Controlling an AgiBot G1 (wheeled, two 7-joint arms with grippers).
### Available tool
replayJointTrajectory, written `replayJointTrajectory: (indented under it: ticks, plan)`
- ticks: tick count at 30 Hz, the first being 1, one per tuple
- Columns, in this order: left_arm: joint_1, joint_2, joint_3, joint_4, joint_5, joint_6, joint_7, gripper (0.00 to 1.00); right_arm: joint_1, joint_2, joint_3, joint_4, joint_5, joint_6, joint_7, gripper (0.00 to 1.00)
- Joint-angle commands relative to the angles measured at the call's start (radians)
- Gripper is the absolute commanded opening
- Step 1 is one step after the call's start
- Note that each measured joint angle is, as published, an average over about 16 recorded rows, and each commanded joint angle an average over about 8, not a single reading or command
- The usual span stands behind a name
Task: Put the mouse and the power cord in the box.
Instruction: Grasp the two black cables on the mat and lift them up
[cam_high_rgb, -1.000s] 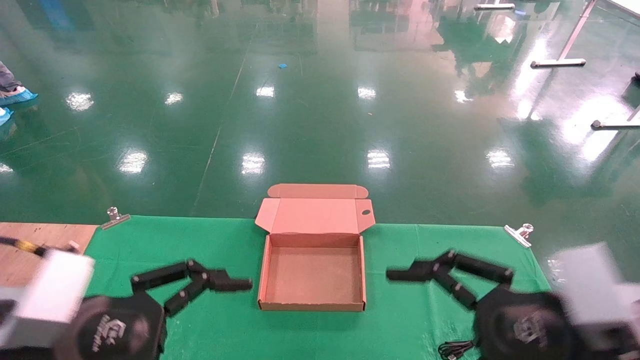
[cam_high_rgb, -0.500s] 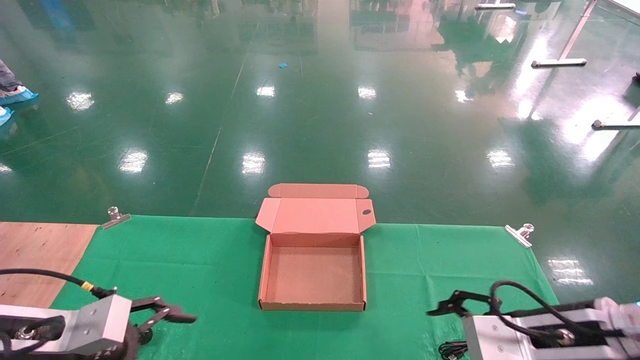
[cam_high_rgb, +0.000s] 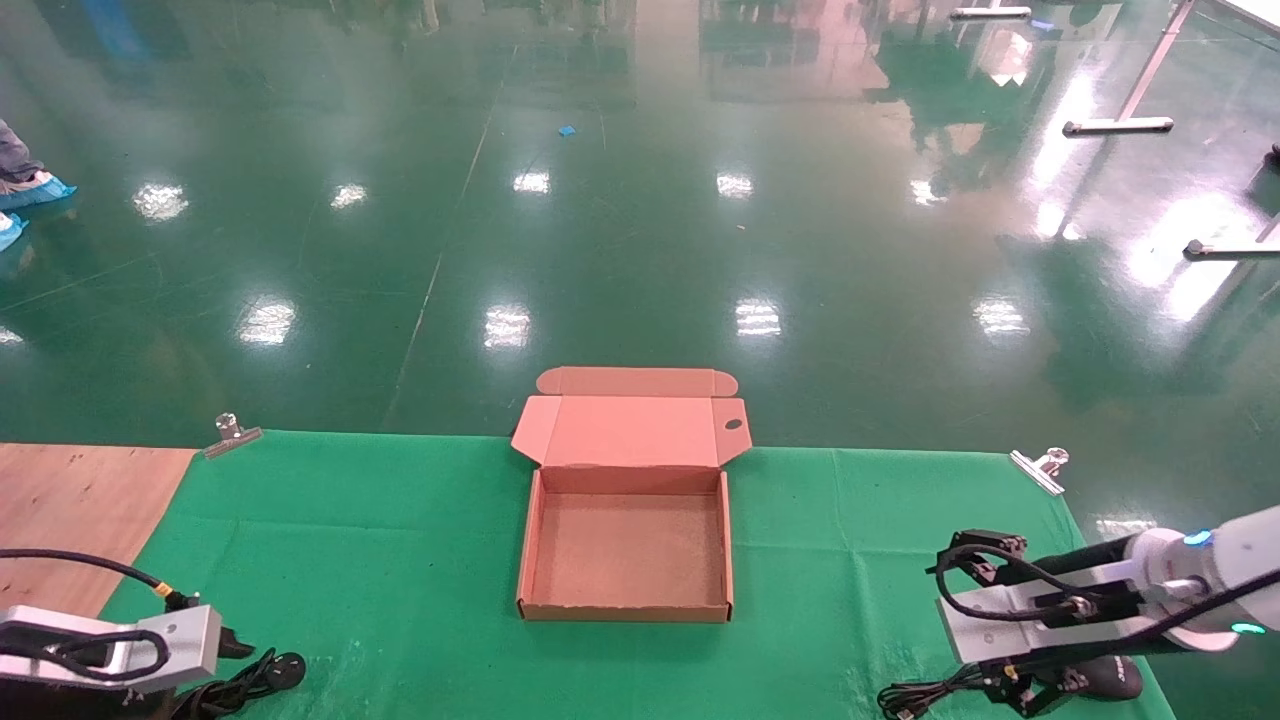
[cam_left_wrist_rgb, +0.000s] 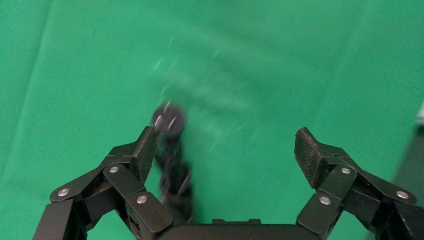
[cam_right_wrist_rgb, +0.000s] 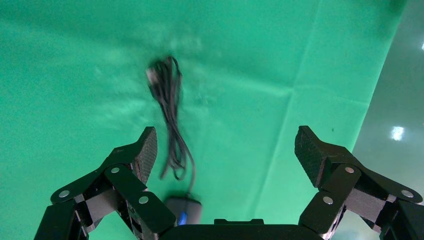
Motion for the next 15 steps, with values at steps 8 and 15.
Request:
replayJointTrajectory:
  ticks: [8,15]
  plan:
    - [-0.055,0.092,0.046,0.249,0.111,-0.153,0.102,1.00,0.042,-0.118,-0.034,-0.251,-0.040,0.068,-0.172,1.00]
    - [-0.078,0.124,0.045,0.368,0.115,-0.210,0.156,1.00,0.063,-0.177,-0.039,-0.420,-0.026,0.084,-0.284,1.00]
